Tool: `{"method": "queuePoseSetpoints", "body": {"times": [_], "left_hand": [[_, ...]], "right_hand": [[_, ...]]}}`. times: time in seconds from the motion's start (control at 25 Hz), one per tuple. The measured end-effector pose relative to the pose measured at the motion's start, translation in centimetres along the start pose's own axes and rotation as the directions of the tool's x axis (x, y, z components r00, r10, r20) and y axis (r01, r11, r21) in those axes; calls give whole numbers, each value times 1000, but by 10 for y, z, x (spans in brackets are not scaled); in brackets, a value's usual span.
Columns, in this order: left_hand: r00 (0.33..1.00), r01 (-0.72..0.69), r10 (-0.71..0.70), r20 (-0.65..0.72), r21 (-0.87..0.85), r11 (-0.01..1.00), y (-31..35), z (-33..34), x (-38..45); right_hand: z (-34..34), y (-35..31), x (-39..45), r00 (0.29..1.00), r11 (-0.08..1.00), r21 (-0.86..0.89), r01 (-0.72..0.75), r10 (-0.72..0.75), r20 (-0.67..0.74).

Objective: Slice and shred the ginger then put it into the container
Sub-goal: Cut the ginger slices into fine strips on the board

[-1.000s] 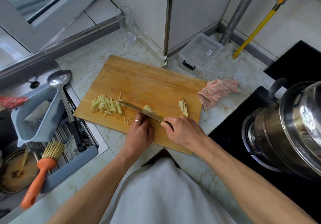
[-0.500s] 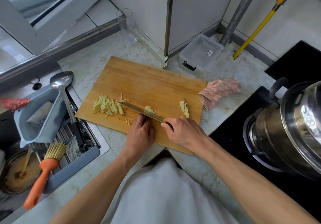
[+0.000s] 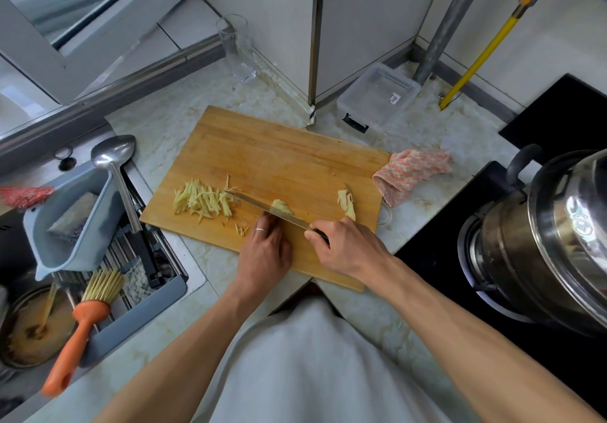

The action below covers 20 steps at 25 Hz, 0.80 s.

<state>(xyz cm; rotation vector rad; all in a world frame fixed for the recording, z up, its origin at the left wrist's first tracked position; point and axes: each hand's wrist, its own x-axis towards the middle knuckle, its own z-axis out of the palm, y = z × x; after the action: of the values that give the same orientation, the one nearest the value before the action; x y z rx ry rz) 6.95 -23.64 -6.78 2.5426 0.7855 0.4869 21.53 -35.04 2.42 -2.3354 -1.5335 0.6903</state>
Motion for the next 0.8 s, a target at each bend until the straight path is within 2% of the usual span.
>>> {"method": "queuePoseSetpoints", "body": {"times": [0.8], "left_hand": [[999, 17, -17, -31, 7, 1000, 4, -1, -2]], "right_hand": [[6, 0, -1, 1000, 999, -49, 19, -20, -9]]}}
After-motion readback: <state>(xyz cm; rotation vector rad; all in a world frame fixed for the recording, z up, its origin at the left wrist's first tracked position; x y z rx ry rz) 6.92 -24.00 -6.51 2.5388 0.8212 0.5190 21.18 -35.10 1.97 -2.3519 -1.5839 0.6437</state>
